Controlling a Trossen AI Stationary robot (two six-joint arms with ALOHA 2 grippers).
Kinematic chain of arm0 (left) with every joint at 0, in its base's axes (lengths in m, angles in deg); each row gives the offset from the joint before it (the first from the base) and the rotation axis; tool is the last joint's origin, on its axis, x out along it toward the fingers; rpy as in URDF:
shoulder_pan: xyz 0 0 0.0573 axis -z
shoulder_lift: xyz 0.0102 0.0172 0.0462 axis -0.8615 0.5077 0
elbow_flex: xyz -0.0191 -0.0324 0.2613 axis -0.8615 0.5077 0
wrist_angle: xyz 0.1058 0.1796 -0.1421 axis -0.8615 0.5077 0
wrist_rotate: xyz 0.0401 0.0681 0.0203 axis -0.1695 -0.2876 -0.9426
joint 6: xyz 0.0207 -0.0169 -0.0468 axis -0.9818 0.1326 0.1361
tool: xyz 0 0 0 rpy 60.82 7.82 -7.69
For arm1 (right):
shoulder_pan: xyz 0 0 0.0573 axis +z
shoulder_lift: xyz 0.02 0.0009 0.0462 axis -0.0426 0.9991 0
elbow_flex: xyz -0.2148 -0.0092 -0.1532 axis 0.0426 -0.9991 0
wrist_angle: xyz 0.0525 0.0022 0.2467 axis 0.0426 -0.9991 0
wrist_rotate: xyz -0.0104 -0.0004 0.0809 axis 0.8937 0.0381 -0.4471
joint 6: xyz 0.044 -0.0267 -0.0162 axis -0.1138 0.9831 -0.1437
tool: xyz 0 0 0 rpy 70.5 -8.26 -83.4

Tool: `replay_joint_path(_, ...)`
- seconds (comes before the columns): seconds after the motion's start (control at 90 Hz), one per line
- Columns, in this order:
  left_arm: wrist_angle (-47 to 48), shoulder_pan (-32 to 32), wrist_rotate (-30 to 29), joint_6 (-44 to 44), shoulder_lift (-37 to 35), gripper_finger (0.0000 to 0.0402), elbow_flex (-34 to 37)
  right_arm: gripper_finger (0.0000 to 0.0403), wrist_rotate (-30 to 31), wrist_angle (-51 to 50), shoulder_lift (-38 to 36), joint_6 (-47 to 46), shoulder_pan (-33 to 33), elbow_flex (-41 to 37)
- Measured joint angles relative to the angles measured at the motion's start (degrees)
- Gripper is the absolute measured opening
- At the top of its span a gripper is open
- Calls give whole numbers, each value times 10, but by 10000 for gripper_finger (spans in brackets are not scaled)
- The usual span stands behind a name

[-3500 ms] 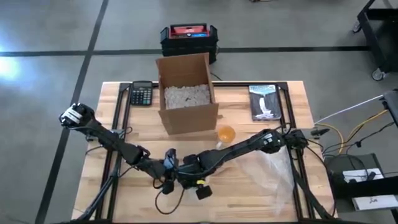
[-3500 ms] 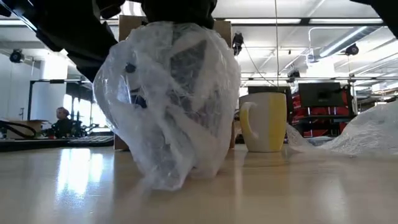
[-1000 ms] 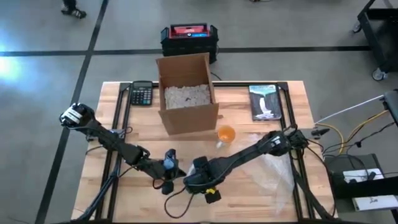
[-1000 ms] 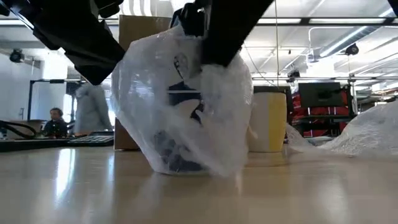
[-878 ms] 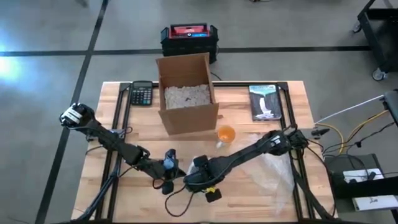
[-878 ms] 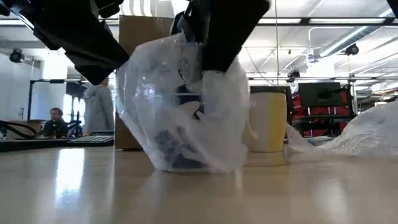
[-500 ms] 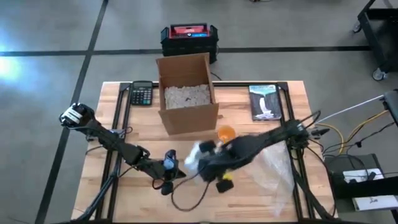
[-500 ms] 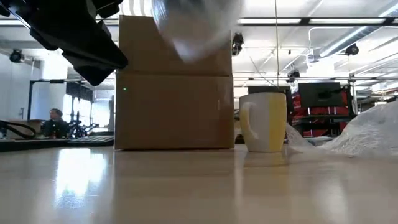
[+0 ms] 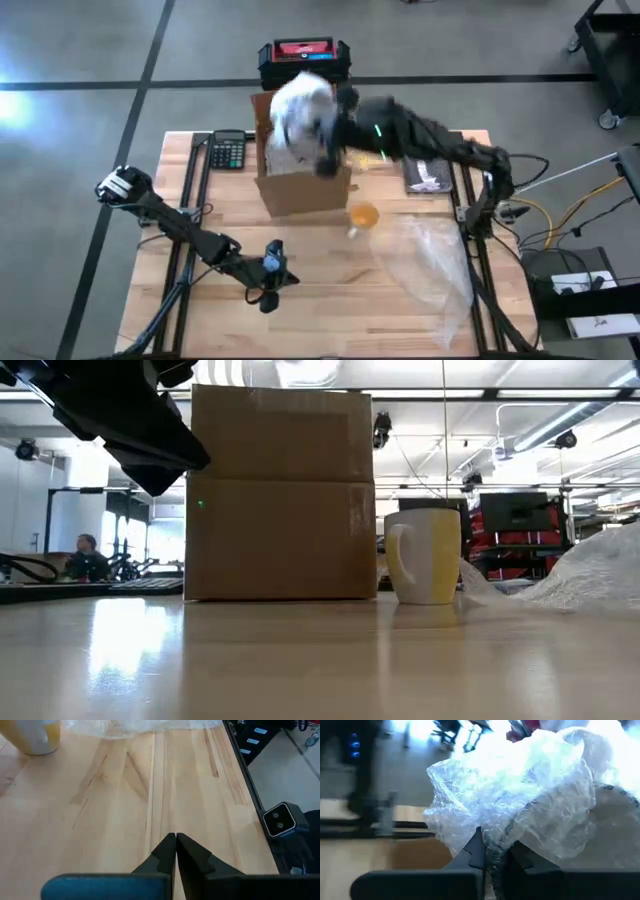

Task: Wrap mug
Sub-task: Put the wrapped blue mug into the brown cardboard box, then prepare the transparent bubble wrap

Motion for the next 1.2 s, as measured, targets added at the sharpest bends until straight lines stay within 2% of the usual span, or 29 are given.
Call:
replay_joint_path(0.111, 0, 1, 6, 3, 0, 0, 0, 9, -75, -70, 40, -68, -56, -1)
replay_joint_path(0.211, -1, 2, 6, 4, 0, 0, 0, 9, -92, -104, 77, -72, -60, -2)
replay_joint_path(0.356, -5, 2, 6, -1, 0, 0, 0, 27, -102, -95, 99, -77, -50, -2)
replay_joint_path(0.556, -3, 2, 6, -2, 0, 0, 0, 116, -98, -99, 98, -85, -50, -1)
replay_joint_path(0.678, -3, 2, 6, -2, 0, 0, 0, 177, -109, -110, 61, -87, -44, 19)
replay_joint_path(0.767, -4, 2, 6, -2, 0, 0, 0, 210, -135, -159, 23, -93, -30, 46)
replay_joint_path(0.867, -3, 2, 6, -2, 0, 0, 0, 235, -171, -228, -23, -114, 2, 55)
replay_joint_path(1.033, -4, 2, 6, -2, 0, 0, 0, 253, -172, -370, -74, -166, 104, 32)
replay_joint_path(1.111, -3, 2, 6, -2, 0, 0, 0, 252, -146, -422, -80, -213, 167, 1)
replay_joint_path(1.2, -4, 2, 6, -2, 0, 0, 0, 244, -70, -446, -82, -259, 245, -60)
